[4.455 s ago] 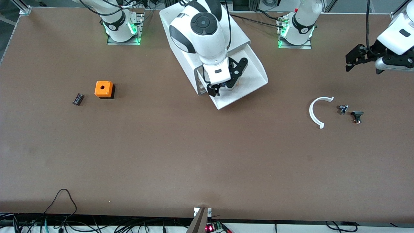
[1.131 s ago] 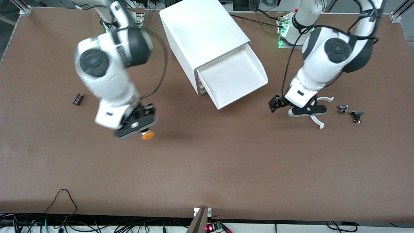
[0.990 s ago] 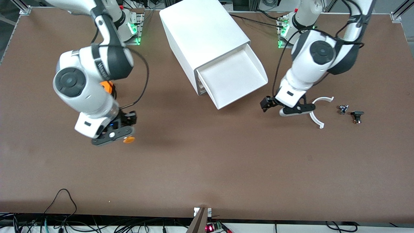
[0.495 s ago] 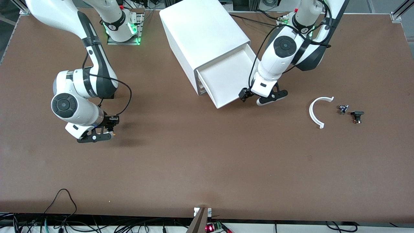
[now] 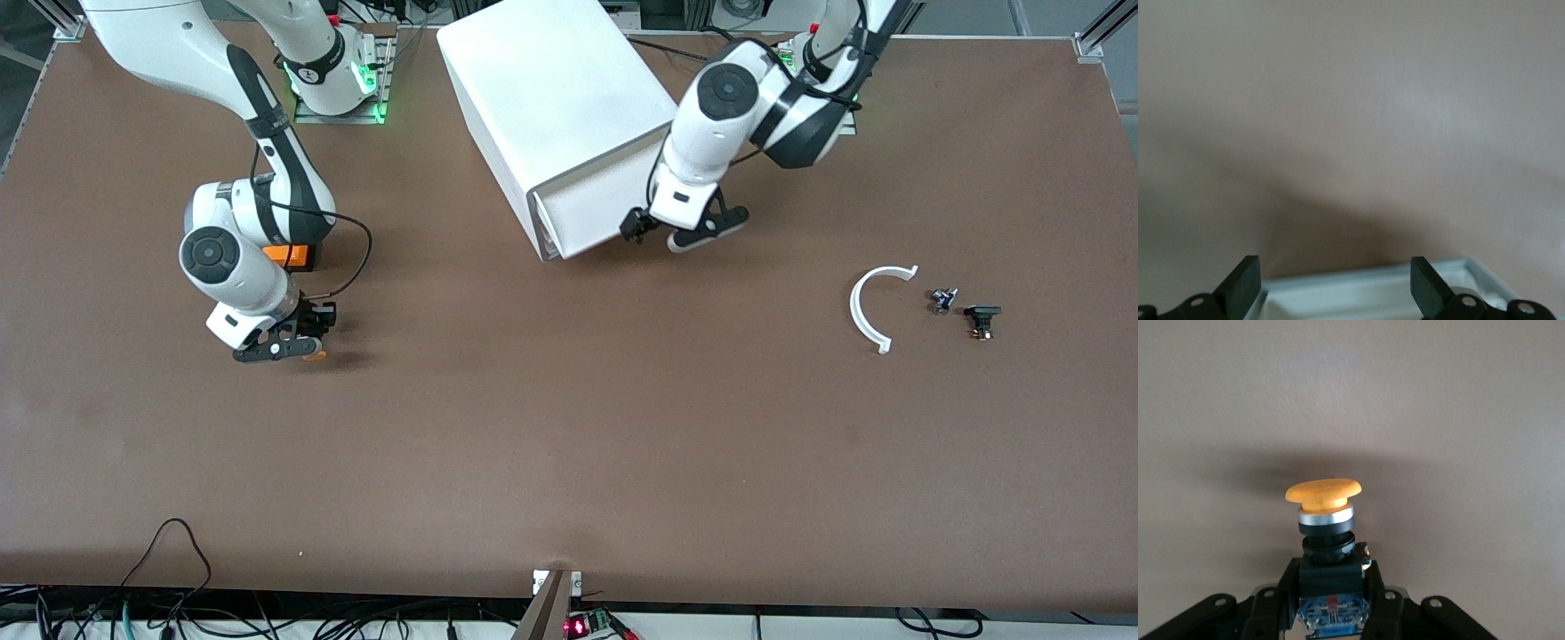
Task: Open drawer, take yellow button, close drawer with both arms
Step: 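Push the drawer shut with the left gripper while the right gripper carries the button, then place the button beside the orange box and open the right gripper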
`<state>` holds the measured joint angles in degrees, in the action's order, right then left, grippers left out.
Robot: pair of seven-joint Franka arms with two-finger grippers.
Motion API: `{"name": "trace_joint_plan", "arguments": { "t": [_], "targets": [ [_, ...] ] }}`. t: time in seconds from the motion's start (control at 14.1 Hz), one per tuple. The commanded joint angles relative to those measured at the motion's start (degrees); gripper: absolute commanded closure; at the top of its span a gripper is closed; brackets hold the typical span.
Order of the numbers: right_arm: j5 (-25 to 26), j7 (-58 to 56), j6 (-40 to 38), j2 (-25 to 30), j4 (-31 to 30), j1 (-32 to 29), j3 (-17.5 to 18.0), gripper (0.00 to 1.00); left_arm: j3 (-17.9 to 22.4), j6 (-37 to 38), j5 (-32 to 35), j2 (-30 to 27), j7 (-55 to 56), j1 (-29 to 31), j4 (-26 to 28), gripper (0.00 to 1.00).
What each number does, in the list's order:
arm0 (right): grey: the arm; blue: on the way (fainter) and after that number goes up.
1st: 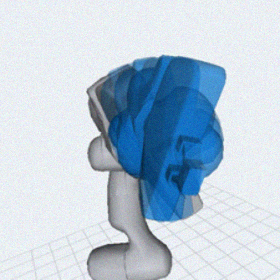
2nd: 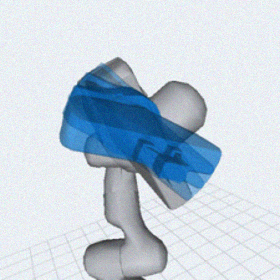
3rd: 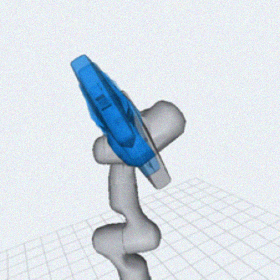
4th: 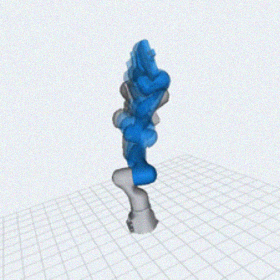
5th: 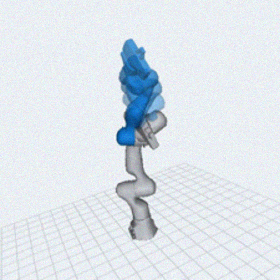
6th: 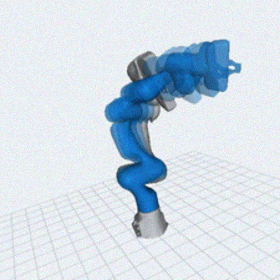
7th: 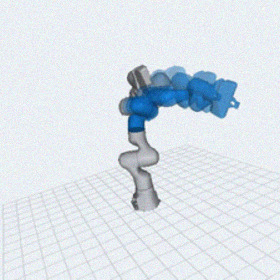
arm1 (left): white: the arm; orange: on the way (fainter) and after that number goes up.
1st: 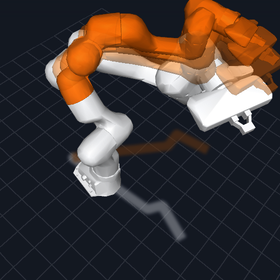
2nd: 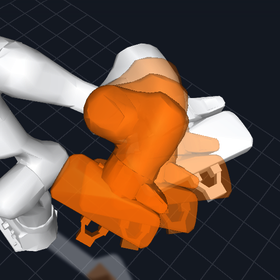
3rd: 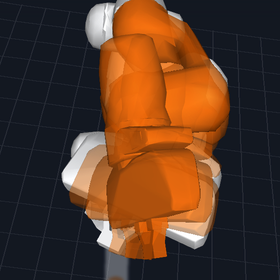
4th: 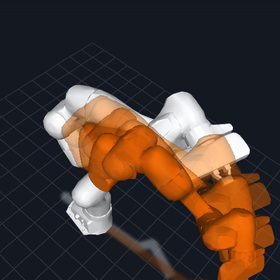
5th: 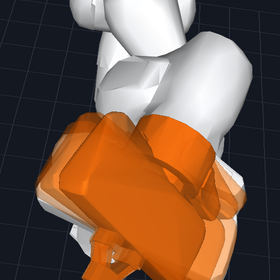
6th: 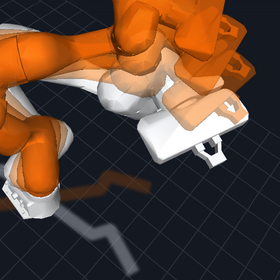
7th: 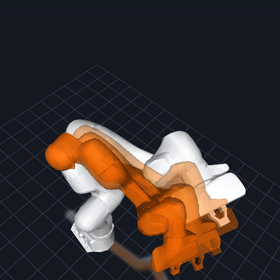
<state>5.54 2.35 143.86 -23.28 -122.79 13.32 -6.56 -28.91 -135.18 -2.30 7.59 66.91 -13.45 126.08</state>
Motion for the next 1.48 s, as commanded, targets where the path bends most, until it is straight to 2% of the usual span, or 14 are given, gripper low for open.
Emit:
{"name": "trace_joint_plan", "arguments": {
  "t": [0.0,0.14,0.21,0.28,0.35,0.42,0.49,0.64,0.78,0.99,1.13,1.41],
  "targets": [
    [1.14,-2.51,1.59,3.59,-4.20,-3.91,0.59,0.81,-3.78,0.70,-0.77,-0.38,2.35,-0.26,1.62,0.00],
    [1.14,-3.49,1.95,3.06,-4.65,-5.76,0.67,0.80,-3.87,3.24,-0.95,-0.64,2.09,-0.26,1.62,0.00],
    [1.14,-3.49,2.12,2.63,-4.65,-5.85,0.67,0.76,-4.05,4.30,-0.95,-0.73,2.17,-0.26,1.62,0.00],
    [1.14,-3.40,2.65,2.19,-4.65,-5.85,0.67,0.65,-5.44,4.83,-1.03,-0.73,2.17,-0.26,1.62,0.00],
    [1.05,-3.06,2.56,1.92,-4.65,-5.85,0.67,0.42,-6.07,5.18,-1.04,-0.82,2.17,-0.26,1.62,0.00],
    [1.05,-2.62,2.22,1.83,-4.56,-5.85,0.67,0.10,-6.07,5.19,-1.04,-1.08,2.09,-0.26,1.53,0.00],
    [1.05,-2.00,1.95,1.83,-4.39,-5.85,0.67,0.00,-6.16,5.19,-1.04,-1.26,1.82,-0.26,1.45,0.00],
    [0.53,0.36,0.81,2.35,-2.81,-5.85,1.28,0.00,-6.16,5.19,-1.04,-1.79,2.00,-0.17,1.27,0.00],
    [0.44,5.89,-6.45,2.80,1.56,-5.85,2.95,0.00,-6.25,5.89,-1.04,-1.88,2.08,-0.17,1.36,0.00],
    [-0.52,9.25,-22.43,2.71,12.89,-5.85,4.19,0.00,-6.25,6.24,-1.04,-2.05,2.09,-0.17,1.27,0.00],
    [-3.68,9.52,-32.28,2.71,21.94,-5.85,4.72,0.00,-6.33,7.55,-1.04,-2.49,2.00,-0.17,1.01,0.00],
    [-5.45,13.02,-44.87,3.06,33.82,-5.42,4.89,0.00,-8.62,8.88,-3.05,-3.81,2.17,0.00,0.92,0.00]
  ]
}}
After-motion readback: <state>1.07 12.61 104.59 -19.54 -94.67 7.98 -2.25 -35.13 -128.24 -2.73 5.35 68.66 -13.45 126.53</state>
